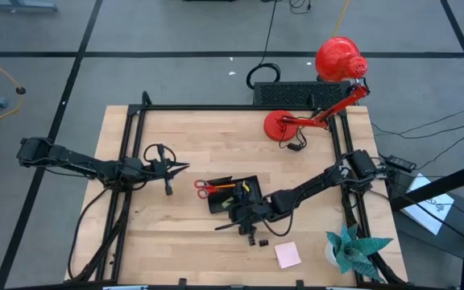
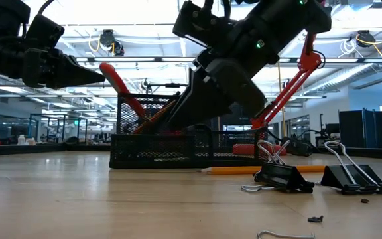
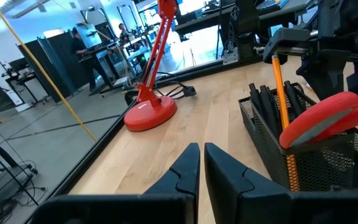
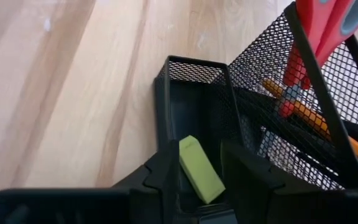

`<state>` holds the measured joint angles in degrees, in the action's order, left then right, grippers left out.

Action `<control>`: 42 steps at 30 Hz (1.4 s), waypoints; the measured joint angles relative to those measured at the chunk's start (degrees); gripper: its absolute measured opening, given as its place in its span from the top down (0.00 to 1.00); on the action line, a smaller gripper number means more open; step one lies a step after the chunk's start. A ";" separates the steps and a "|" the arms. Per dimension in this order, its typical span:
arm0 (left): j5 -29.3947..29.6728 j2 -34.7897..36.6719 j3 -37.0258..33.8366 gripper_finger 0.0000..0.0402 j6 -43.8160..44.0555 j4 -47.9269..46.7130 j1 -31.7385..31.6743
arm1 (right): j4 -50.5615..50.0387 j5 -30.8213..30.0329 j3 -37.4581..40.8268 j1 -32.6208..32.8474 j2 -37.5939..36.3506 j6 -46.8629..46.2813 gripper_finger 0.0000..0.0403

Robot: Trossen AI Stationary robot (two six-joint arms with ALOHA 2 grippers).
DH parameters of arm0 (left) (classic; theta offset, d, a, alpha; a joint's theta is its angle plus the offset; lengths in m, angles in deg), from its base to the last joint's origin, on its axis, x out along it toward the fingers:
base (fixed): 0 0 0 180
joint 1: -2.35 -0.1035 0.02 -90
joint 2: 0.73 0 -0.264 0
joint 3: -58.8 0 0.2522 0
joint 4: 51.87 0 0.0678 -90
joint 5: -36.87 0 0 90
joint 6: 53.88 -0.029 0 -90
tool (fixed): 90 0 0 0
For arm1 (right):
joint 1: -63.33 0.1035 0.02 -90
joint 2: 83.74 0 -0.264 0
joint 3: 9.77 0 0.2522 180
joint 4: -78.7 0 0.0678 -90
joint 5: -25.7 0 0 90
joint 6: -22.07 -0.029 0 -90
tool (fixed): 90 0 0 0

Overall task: Pick and place office supplies into organizer
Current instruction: Put the top sticky note into the right compartment of the desk organizer

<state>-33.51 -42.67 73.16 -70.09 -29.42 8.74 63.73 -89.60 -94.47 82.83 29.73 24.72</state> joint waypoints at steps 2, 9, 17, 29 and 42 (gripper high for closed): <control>0.00 0.01 0.00 0.92 0.00 0.00 0.00 | -0.06 -1.51 0.06 0.04 -0.02 0.36 0.72; 0.00 -0.01 0.00 0.92 -0.24 -0.91 0.00 | -1.24 -3.80 0.35 2.92 -4.47 1.74 0.74; 0.00 -0.01 -0.02 0.92 -0.16 -0.92 0.01 | -1.20 -4.26 0.22 9.59 -16.07 -2.99 0.76; 0.00 0.01 -0.02 0.92 1.41 -1.84 0.00 | -6.34 -4.63 0.13 21.88 -17.25 -14.50 0.72; 0.00 -0.01 -0.02 0.92 3.55 -3.98 0.00 | -21.63 6.47 -2.23 28.16 -12.33 -44.04 0.72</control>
<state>-33.51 -42.69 73.14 -66.54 -33.40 8.74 42.09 -83.13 -96.69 110.99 17.40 -19.32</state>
